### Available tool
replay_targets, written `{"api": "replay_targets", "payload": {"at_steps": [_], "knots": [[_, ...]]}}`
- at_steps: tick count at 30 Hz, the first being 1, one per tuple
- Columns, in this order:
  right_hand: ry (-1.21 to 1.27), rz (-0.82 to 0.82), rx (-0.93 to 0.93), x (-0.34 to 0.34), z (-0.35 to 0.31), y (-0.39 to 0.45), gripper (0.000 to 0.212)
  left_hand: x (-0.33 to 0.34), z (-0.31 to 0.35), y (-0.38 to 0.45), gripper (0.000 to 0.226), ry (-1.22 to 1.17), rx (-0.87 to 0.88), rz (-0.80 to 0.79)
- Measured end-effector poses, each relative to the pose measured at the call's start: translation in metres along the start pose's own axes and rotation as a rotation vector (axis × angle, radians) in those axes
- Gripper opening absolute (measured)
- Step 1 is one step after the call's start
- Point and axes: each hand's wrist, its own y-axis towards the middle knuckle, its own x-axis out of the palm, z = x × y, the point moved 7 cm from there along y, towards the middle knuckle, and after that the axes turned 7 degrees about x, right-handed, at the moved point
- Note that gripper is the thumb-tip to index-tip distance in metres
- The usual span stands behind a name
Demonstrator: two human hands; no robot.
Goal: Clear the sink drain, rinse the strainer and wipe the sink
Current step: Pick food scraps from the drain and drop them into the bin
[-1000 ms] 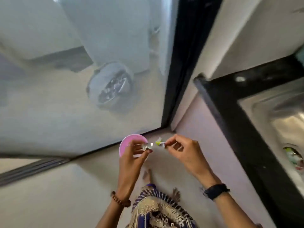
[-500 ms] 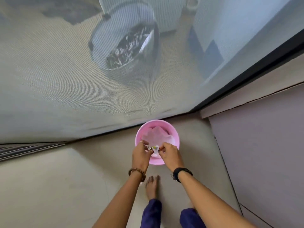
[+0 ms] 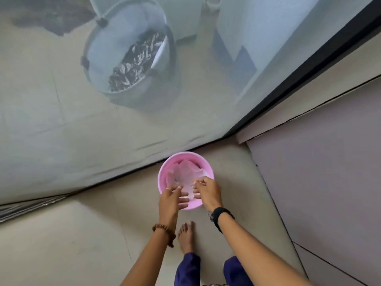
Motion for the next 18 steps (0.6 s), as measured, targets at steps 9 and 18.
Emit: {"api": "replay_targets", "payload": {"at_steps": [9, 18], "knots": [[0.832, -0.273, 0.069, -0.1, -0.09, -0.132, 0.019, 0.089, 0.118, -0.114, 0.028, -0.49, -0.139, -0.17], [1.046, -0.302, -0.455, -0.367, -0.184, -0.3, 0.006, 0.295, 0.283, -0.329, 0.036, -0.277, 0.233, -0.816]]}}
